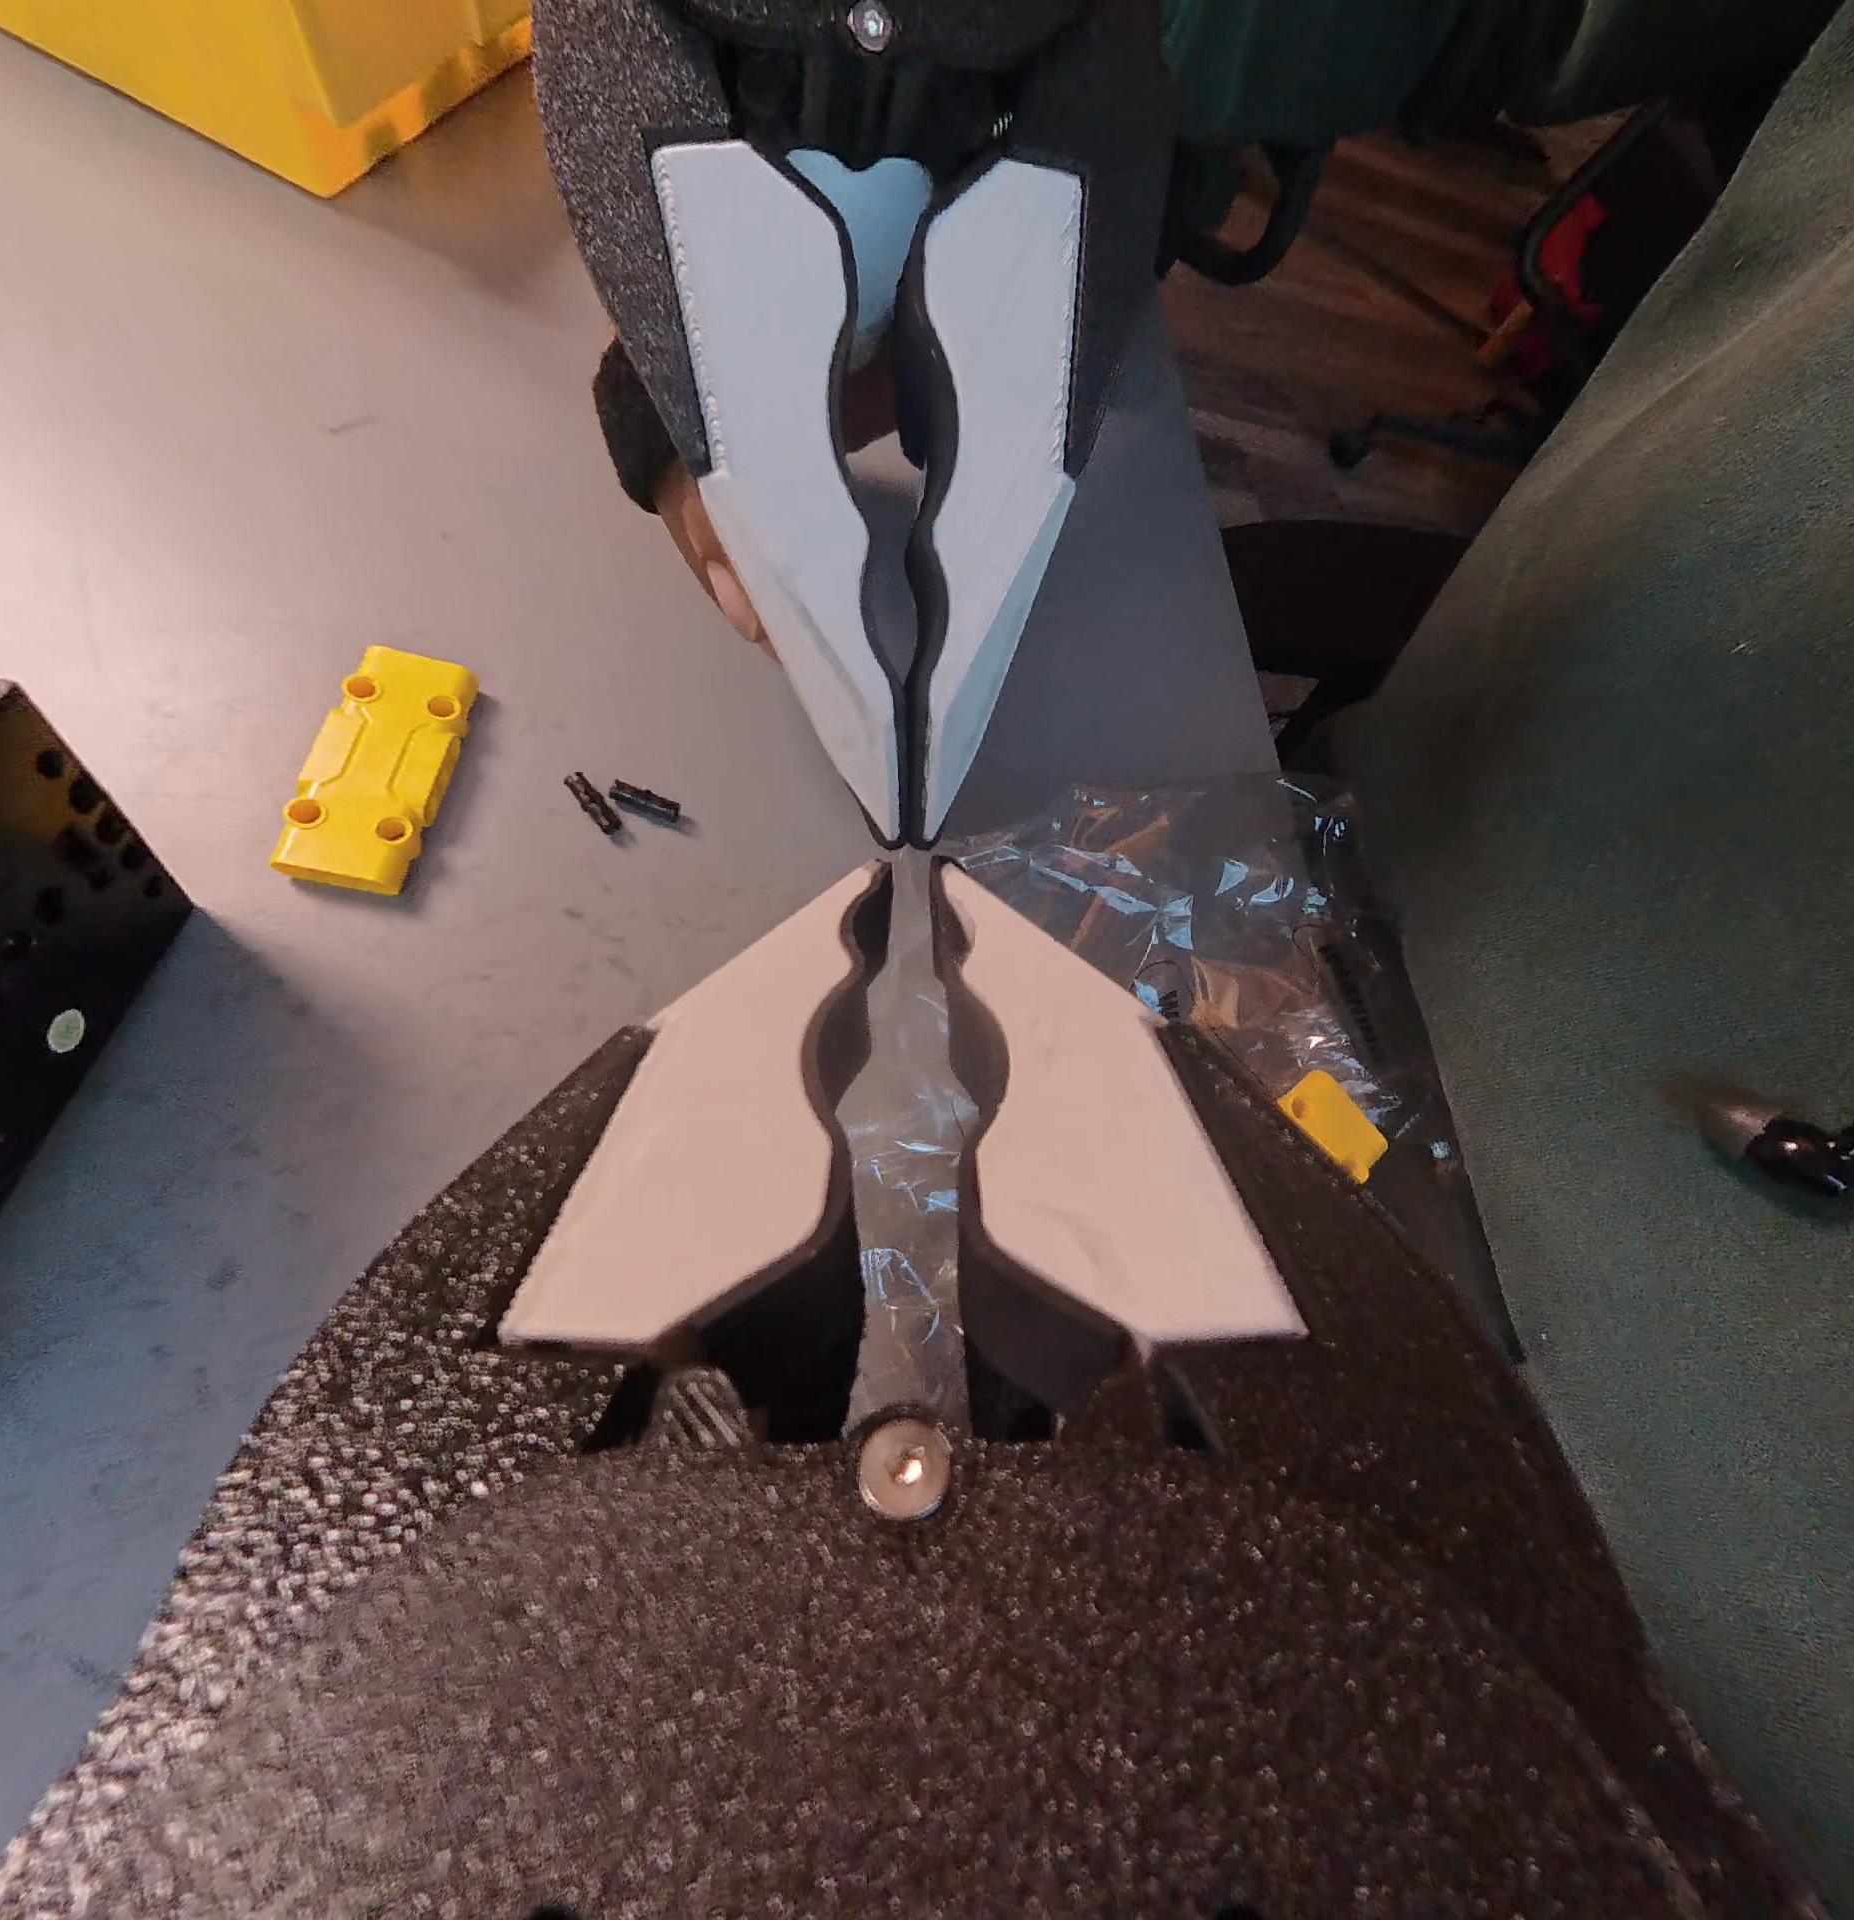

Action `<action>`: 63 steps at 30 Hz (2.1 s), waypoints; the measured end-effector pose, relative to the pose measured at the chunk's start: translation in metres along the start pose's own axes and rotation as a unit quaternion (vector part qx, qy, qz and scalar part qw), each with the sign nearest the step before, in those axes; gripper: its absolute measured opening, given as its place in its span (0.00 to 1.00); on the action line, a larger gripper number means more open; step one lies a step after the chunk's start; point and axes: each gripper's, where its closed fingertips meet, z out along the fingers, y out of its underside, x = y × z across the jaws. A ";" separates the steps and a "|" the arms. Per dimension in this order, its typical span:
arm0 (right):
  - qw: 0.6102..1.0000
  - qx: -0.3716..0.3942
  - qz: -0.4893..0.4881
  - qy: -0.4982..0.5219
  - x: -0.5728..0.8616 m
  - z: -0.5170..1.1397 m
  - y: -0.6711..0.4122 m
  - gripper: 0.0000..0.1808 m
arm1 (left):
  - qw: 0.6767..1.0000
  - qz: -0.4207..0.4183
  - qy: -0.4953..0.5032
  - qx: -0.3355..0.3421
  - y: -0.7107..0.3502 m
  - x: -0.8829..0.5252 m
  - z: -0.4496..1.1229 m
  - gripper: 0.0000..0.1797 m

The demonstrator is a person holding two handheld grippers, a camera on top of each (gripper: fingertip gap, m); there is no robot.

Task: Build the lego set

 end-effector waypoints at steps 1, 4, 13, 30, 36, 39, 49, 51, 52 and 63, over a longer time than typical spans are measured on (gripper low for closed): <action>1.000 0.003 0.005 0.000 0.000 0.000 0.000 0.00 | 1.000 -0.002 0.002 0.010 -0.002 0.000 -0.001 0.04; 1.000 0.010 0.016 0.000 0.001 -0.001 0.000 0.00 | 1.000 -0.012 0.008 0.025 -0.004 0.000 -0.001 0.02; 0.999 0.012 -0.026 0.026 -0.001 -0.001 0.001 0.00 | 0.996 -0.081 0.025 0.014 0.006 -0.012 0.002 0.00; 0.996 0.027 0.061 -0.051 0.003 -0.003 0.000 0.00 | 0.999 -0.032 0.017 0.027 -0.007 0.001 -0.005 0.00; 0.996 0.027 0.068 -0.060 0.002 -0.003 -0.001 0.00 | 0.998 -0.034 0.025 0.036 -0.006 0.002 -0.006 0.00; 0.995 0.022 0.072 -0.065 0.002 -0.002 0.001 0.05 | 0.999 -0.027 0.025 0.036 -0.008 0.003 -0.006 0.00; 0.996 0.031 0.049 -0.065 -0.001 -0.001 -0.004 0.00 | 0.997 -0.043 0.031 0.051 -0.008 0.001 -0.007 0.06; 0.997 0.030 0.043 -0.060 0.000 -0.002 -0.005 0.00 | 0.997 -0.044 0.033 0.053 -0.007 0.001 -0.005 0.02; 0.997 0.028 0.042 -0.060 -0.001 -0.002 -0.004 0.00 | 0.997 -0.044 0.035 0.053 -0.007 0.002 -0.005 0.02; 0.980 -0.001 -0.154 0.127 0.015 -0.001 -0.009 0.00 | 0.948 -0.247 0.171 0.101 -0.008 -0.009 -0.012 0.00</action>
